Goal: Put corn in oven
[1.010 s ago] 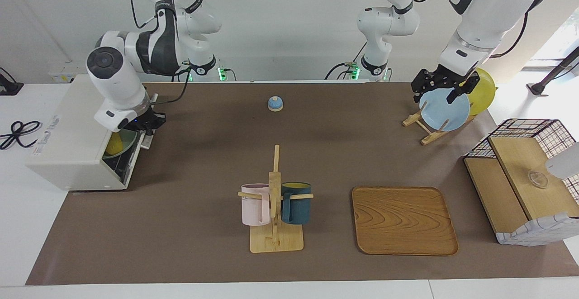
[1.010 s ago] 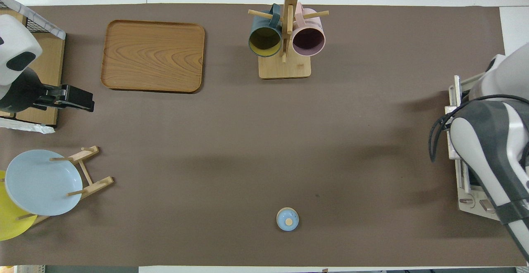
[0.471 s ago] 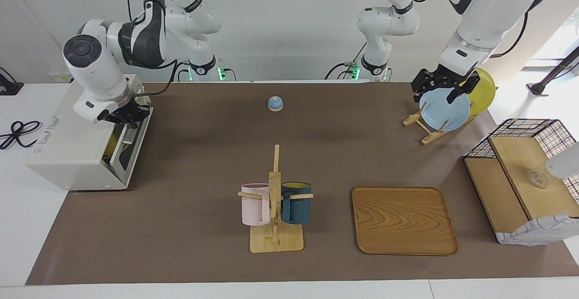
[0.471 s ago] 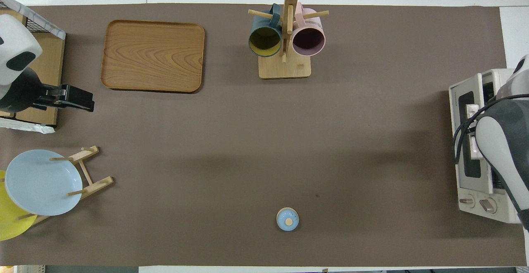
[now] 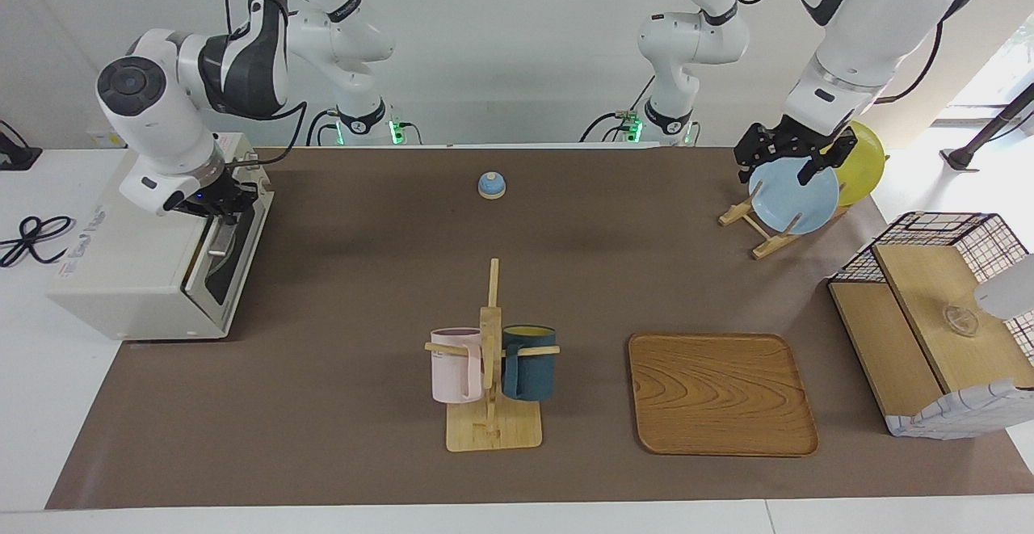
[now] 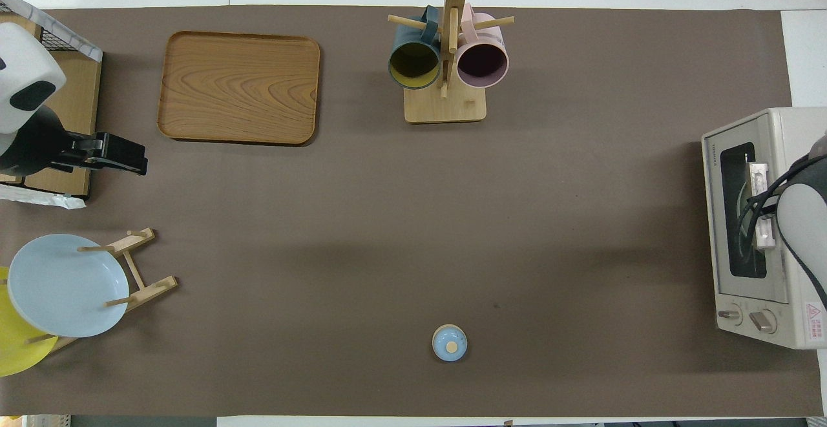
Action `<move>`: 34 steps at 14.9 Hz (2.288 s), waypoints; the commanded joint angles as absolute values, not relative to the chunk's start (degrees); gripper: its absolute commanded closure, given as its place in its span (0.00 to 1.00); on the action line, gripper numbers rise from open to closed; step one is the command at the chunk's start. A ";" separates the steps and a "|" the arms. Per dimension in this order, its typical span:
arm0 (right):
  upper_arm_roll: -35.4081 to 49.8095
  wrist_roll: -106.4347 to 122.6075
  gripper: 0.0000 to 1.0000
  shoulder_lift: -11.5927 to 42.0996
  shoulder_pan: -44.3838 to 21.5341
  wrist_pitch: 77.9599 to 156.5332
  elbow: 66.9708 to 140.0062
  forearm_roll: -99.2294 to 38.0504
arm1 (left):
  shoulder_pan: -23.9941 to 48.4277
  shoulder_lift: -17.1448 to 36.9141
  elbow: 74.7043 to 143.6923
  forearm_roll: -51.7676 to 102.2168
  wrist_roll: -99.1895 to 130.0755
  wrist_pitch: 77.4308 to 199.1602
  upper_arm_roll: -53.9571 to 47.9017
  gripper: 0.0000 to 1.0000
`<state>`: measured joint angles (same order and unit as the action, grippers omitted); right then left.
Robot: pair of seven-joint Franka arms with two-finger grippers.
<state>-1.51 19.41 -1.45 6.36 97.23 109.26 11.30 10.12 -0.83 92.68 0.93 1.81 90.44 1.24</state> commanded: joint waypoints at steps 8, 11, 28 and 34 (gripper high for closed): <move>-0.53 23.29 0.00 -1.41 5.01 84.56 94.57 3.71 | 10.37 -1.05 92.90 -0.26 2.11 89.91 1.41 0.00; -0.53 20.58 0.00 -1.32 5.01 84.11 93.96 2.55 | 10.37 -1.05 92.90 -0.26 2.11 89.91 1.41 0.00; 0.00 16.08 0.00 -0.45 4.13 82.88 92.29 1.58 | 10.28 -1.06 92.90 -0.26 2.11 89.91 1.41 0.00; -3.60 12.92 0.00 0.17 -0.53 82.79 91.23 1.41 | 10.37 -1.05 92.90 -0.26 2.11 89.91 1.41 0.00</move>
